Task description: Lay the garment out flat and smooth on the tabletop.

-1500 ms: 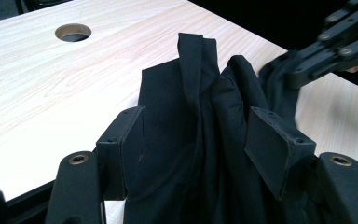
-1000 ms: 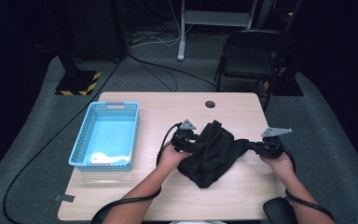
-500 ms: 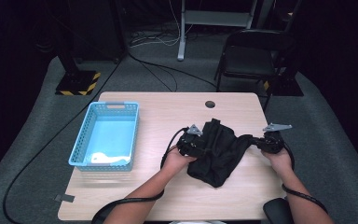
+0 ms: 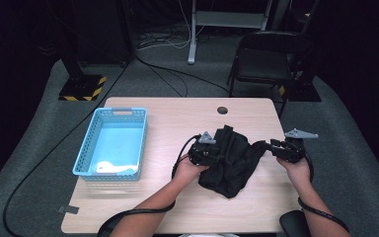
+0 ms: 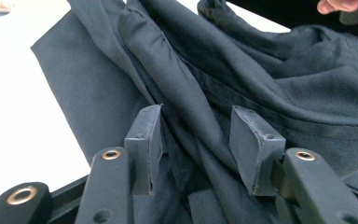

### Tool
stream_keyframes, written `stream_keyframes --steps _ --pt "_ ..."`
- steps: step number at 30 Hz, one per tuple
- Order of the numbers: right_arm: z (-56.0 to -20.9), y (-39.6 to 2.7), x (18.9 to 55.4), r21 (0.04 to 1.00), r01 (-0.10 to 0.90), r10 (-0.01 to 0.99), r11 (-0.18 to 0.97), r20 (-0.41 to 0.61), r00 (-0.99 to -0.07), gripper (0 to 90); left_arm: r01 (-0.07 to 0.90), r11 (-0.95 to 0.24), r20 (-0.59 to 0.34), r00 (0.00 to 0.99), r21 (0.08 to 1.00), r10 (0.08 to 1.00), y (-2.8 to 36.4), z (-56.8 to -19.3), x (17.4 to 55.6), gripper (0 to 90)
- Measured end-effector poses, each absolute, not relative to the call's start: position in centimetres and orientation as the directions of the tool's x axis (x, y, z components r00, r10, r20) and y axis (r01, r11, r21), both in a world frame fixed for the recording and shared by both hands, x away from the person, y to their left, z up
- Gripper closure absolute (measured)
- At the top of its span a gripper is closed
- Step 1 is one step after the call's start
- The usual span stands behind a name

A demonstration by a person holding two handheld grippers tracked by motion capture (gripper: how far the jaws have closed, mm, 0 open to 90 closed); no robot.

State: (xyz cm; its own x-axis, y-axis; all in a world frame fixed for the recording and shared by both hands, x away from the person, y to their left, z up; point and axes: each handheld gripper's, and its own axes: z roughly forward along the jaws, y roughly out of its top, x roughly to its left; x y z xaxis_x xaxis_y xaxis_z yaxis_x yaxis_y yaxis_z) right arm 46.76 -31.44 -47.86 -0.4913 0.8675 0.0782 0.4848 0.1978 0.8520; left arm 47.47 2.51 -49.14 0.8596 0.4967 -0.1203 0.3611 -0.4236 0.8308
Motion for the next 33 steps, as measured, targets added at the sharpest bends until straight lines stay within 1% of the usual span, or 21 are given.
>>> stream_keyframes --steps 2,4,7,11,13,16,19,21,22,25,30,33 --pt "-47.5 -30.4 46.4 0.859 0.469 0.858 0.204 0.074 -0.509 55.5 0.349 -0.415 -0.107 0.857 0.840 0.504 2.5 -49.1 47.4 50.8" --pt "-47.3 -29.1 46.1 0.868 0.453 0.848 0.205 0.074 -0.525 50.6 0.334 -0.402 -0.092 0.853 0.853 0.514 2.4 -49.0 47.4 48.1" --pt "-47.2 -27.2 45.8 0.874 0.442 0.834 0.200 0.085 -0.545 47.2 0.324 -0.388 -0.079 0.845 0.863 0.529 2.3 -49.0 47.5 46.9" --pt "-47.2 -25.0 45.5 0.876 0.450 0.835 0.173 0.112 -0.539 41.8 0.323 -0.382 -0.070 0.834 0.866 0.547 2.2 -48.9 47.6 45.7" --pt "-47.2 -24.2 45.4 0.873 0.463 0.847 0.154 0.124 -0.517 38.4 0.329 -0.374 -0.075 0.829 0.867 0.554 2.1 -48.8 47.7 45.4" --pt "-47.4 -23.3 45.1 0.867 0.480 0.875 0.134 0.123 -0.468 38.2 0.336 -0.379 -0.063 0.813 0.863 0.578 1.8 -48.8 47.8 44.8" --pt "-47.5 -23.1 44.9 0.865 0.484 0.887 0.129 0.118 -0.447 37.7 0.332 -0.384 -0.053 0.812 0.862 0.582 1.5 -48.9 47.9 43.6" --pt "-47.6 -23.1 44.7 0.862 0.494 0.894 0.116 0.127 -0.430 42.7 0.330 -0.391 -0.041 0.806 0.859 0.591 1.5 -48.9 47.9 42.9" --pt "-47.6 -23.0 44.6 0.862 0.494 0.899 0.112 0.124 -0.420 43.0 0.335 -0.393 -0.039 0.800 0.856 0.598 1.4 -48.9 47.9 43.1" --pt "-47.5 -22.9 44.4 0.866 0.490 0.911 0.099 0.120 -0.395 44.1 0.347 -0.392 -0.036 0.786 0.852 0.617 1.4 -48.8 48.0 46.0" --pt "-46.8 -22.4 44.1 0.866 0.498 0.909 0.057 0.161 -0.384 43.8 0.356 -0.386 -0.025 0.762 0.851 0.647 1.3 -48.7 48.1 49.1" --pt "-46.5 -21.6 44.3 0.858 0.511 0.900 0.045 0.187 -0.393 43.5 0.360 -0.397 -0.023 0.764 0.844 0.644 1.2 -48.8 48.1 56.5"
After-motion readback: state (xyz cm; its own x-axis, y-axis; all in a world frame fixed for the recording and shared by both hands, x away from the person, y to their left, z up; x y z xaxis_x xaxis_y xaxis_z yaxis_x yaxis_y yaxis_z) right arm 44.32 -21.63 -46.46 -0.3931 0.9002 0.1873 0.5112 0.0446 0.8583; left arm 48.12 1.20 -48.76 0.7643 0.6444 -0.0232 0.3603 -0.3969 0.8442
